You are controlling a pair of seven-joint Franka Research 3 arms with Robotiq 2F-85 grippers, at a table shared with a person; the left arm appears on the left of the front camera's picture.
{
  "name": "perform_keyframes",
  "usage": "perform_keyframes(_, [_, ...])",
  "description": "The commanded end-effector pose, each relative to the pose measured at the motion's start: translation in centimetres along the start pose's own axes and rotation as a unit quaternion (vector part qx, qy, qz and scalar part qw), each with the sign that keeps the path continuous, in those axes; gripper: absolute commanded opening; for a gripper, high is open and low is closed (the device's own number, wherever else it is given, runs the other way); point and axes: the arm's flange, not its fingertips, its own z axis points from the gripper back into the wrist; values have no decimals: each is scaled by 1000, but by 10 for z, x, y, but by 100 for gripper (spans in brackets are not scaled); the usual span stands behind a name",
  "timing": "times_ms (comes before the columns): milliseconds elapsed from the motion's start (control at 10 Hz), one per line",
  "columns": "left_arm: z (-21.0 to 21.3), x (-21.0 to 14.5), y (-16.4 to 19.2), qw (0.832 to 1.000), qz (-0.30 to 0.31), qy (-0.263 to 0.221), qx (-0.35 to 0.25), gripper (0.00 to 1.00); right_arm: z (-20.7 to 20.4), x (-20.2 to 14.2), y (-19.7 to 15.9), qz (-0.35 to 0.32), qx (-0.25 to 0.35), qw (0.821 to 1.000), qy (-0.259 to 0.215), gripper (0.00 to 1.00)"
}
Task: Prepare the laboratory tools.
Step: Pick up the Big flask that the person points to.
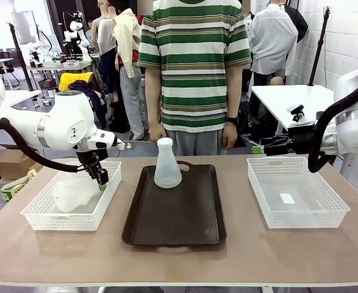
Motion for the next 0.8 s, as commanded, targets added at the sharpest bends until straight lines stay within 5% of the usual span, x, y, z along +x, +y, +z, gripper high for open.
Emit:
perform_keyframes(0, [-1,2,-1,1000,11,7,-1,0,0,-1,0,-1,0,1000,0,100])
perform_keyframes(500, [9,-9,-1,999,32,6,-35,0,0,-1,0,-1,0,1000,0,100])
perform_keyframes(700, [0,0,0,1000,3,2,-1,0,0,-1,0,-1,0,1000,0,100])
